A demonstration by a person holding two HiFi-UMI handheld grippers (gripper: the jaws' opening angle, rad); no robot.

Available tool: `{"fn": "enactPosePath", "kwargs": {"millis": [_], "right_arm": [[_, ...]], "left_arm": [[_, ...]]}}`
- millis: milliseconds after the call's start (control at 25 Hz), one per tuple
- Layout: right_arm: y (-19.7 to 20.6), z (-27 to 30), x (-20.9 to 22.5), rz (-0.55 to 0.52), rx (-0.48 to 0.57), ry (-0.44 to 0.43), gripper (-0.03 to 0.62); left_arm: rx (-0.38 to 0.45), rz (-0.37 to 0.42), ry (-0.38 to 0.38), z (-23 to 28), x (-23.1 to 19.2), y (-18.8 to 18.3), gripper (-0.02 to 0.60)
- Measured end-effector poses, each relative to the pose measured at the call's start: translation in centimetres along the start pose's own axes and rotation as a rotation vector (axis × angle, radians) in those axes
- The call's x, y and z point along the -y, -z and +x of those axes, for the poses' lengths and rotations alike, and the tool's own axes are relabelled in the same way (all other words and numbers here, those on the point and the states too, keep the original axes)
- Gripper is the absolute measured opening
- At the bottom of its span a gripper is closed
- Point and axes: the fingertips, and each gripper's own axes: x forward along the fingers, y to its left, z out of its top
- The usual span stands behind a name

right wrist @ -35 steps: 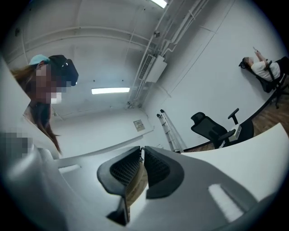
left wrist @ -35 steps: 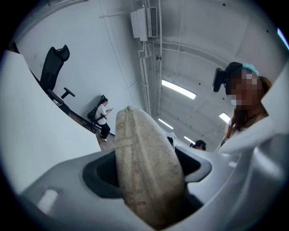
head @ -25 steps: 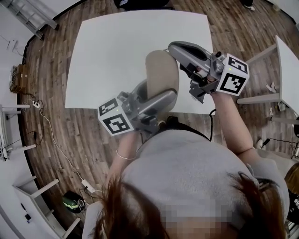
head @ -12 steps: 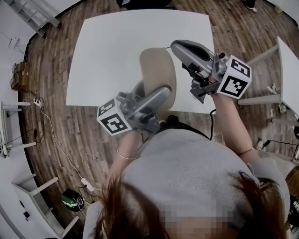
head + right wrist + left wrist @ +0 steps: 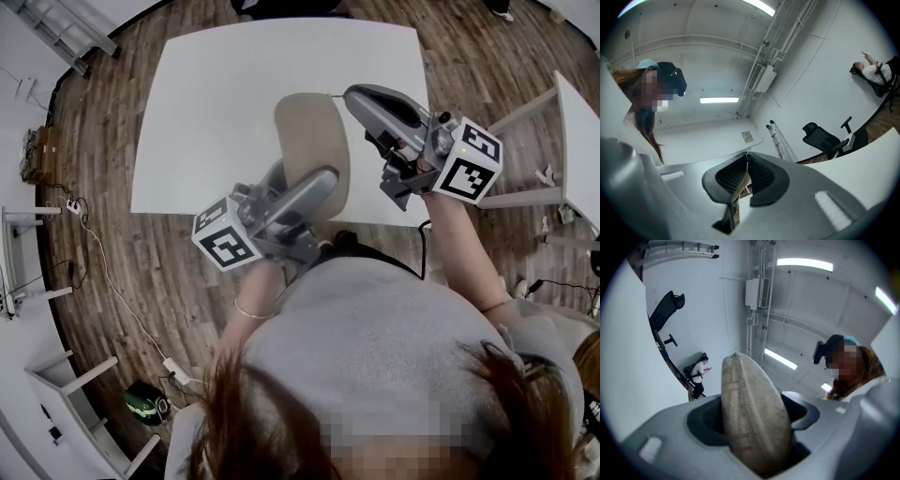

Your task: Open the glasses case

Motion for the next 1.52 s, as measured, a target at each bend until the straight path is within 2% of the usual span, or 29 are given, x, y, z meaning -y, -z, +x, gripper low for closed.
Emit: {"fn": "enactPosePath", "kwargs": {"millis": [240, 920, 1520], "right_arm": [[0.6, -0.1, 0.1, 0.019, -0.007, 0.013, 0.011], [1.9, -1.2, -0.1, 0.043, -0.007, 0.027, 0.011], [3.7, -1.3, -0.6, 0.038, -0.055, 0.020, 0.011]], "left_arm": [[0.044, -0.029, -0.003, -0.3, -0.5, -1.0, 0.341], [0.058, -0.025, -0.034, -0.1, -1.2, -1.5, 0.342], [0.100, -0.033, -0.063, -0.6, -2.2, -2.7, 0.342]]}}
